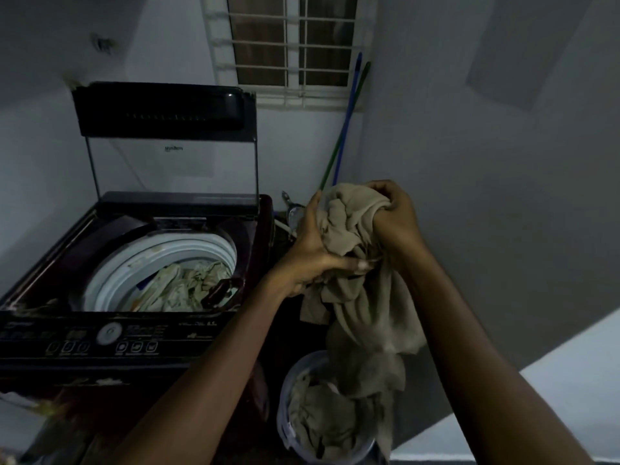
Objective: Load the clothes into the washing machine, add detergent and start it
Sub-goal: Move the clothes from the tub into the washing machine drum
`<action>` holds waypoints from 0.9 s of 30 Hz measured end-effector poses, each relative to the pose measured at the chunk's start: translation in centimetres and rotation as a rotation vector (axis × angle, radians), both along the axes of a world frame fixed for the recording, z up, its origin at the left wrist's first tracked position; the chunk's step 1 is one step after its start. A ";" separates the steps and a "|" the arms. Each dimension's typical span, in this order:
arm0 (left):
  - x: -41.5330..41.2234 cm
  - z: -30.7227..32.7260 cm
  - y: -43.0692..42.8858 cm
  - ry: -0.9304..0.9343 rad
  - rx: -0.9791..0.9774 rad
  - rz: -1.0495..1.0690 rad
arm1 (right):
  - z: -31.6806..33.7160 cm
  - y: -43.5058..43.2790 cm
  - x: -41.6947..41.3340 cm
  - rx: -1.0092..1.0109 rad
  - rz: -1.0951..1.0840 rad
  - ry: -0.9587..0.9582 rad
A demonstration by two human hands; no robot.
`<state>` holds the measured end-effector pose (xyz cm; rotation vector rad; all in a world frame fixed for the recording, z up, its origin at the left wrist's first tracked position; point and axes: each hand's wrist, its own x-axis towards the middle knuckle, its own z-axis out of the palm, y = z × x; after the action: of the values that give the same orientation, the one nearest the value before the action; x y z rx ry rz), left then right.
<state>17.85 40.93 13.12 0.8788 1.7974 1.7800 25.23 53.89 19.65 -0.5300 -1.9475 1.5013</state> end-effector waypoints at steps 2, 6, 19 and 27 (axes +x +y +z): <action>0.4 0.6 0.6 0.098 -0.035 0.154 | -0.2 -0.8 -0.3 -0.029 0.015 -0.066; 0.0 0.9 0.2 0.111 0.040 0.275 | 0.0 -2.3 0.5 -0.063 0.215 -0.111; 0.6 7.4 0.9 -0.355 0.457 0.440 | -9.7 2.7 4.6 0.068 0.376 -0.406; -0.1 6.1 0.2 -0.544 0.493 0.491 | -12.3 -0.7 2.0 0.044 0.077 -0.208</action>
<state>17.73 41.18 19.25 0.0515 1.2975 2.5271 27.19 53.16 7.37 -0.6193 -2.1770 1.4976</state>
